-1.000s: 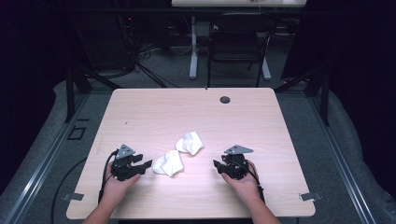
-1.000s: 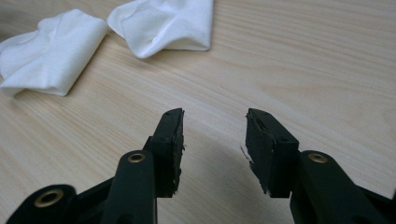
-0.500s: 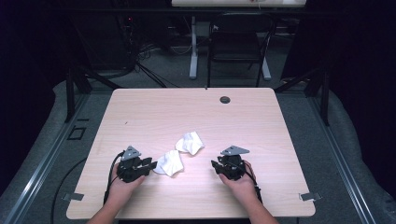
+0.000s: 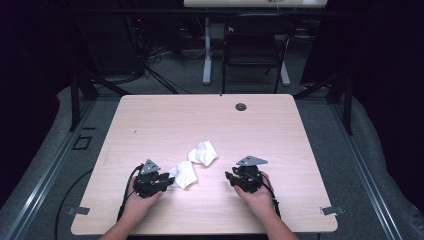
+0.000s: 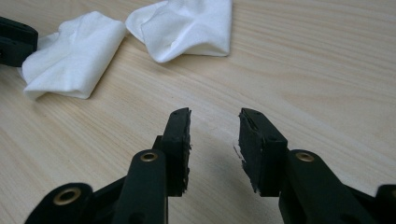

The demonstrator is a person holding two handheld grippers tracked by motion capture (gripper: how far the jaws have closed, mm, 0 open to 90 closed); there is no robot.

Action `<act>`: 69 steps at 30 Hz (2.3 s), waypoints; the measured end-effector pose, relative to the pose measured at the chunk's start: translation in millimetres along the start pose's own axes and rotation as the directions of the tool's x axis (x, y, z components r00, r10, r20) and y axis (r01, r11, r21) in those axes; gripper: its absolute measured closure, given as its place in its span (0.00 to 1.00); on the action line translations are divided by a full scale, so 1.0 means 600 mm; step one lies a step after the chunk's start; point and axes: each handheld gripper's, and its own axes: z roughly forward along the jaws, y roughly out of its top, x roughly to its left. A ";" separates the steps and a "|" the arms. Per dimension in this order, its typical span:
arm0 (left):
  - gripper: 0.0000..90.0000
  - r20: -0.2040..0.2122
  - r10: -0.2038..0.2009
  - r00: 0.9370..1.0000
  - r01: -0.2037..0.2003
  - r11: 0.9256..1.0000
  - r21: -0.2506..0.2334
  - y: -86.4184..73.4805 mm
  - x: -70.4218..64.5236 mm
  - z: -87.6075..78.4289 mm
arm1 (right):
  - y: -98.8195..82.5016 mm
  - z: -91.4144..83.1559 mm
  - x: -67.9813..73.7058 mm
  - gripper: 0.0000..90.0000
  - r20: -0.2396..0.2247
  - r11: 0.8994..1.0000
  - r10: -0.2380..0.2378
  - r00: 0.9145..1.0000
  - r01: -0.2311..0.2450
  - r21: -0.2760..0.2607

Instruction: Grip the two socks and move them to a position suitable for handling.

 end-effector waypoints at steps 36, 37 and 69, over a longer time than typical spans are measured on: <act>0.86 0.159 0.105 0.982 -0.107 0.994 0.000 -0.012 -0.070 0.011 | 0.007 -0.006 0.029 0.72 -0.042 0.999 -0.044 0.998 0.043 -0.027; 0.87 0.163 0.107 0.981 -0.108 0.994 0.002 -0.012 -0.072 0.011 | 0.007 -0.006 0.030 0.73 -0.045 0.999 -0.045 0.998 0.044 -0.024; 0.84 0.107 0.027 0.994 -0.027 1.000 -0.003 -0.006 -0.025 -0.037 | 0.043 0.029 0.154 0.82 -0.245 0.967 -0.240 0.939 0.252 0.019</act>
